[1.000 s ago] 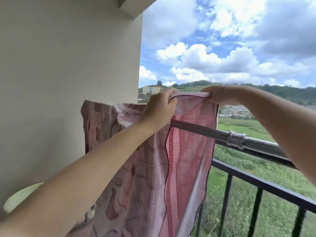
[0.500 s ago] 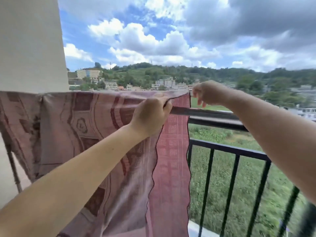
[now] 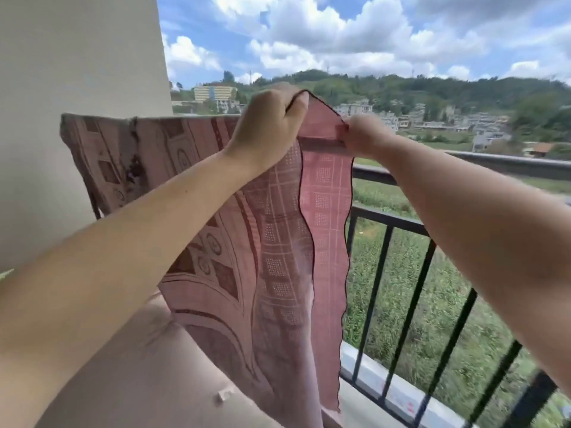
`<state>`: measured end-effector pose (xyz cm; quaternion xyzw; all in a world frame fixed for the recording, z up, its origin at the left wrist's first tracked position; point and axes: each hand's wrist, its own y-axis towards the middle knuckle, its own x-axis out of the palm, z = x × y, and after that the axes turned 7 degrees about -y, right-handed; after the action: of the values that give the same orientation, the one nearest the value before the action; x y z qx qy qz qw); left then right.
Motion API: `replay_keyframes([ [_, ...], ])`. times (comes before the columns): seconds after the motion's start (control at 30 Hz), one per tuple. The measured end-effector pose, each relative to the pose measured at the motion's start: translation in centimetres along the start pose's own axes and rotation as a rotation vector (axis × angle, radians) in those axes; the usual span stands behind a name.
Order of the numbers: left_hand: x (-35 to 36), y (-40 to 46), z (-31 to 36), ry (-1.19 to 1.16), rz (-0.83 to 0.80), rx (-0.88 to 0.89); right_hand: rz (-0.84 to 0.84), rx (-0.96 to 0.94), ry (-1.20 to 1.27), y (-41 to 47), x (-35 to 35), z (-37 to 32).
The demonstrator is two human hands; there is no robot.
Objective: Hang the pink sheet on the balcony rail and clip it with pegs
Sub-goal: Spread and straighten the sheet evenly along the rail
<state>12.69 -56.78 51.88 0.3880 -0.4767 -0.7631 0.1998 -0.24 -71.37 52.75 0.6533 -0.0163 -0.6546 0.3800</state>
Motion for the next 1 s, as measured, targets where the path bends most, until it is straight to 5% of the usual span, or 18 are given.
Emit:
replay_keyframes([
  [0.2, 6.4, -3.7, 6.1, 0.066, -0.127, 0.031, 0.104, 0.012, -0.085, -3.3, -4.7, 9.2],
  [0.4, 13.2, -4.2, 13.0, 0.05, -0.057, -0.009, 0.228, 0.025, -0.03, -6.7, -9.6, 16.9],
  [0.5, 15.6, -3.4, 16.8, 0.005, -0.011, 0.042, 0.172, 0.075, 0.047, -9.4, -12.0, 19.7],
  [0.7, 20.5, -3.0, 23.0, -0.089, -0.114, 0.051, -0.217, 0.142, 0.175, -17.1, -13.7, 27.3],
  [1.0, 28.2, -5.7, 32.4, -0.323, -0.275, 0.175, -0.11, 0.381, 0.319, -28.1, -14.8, 35.9],
])
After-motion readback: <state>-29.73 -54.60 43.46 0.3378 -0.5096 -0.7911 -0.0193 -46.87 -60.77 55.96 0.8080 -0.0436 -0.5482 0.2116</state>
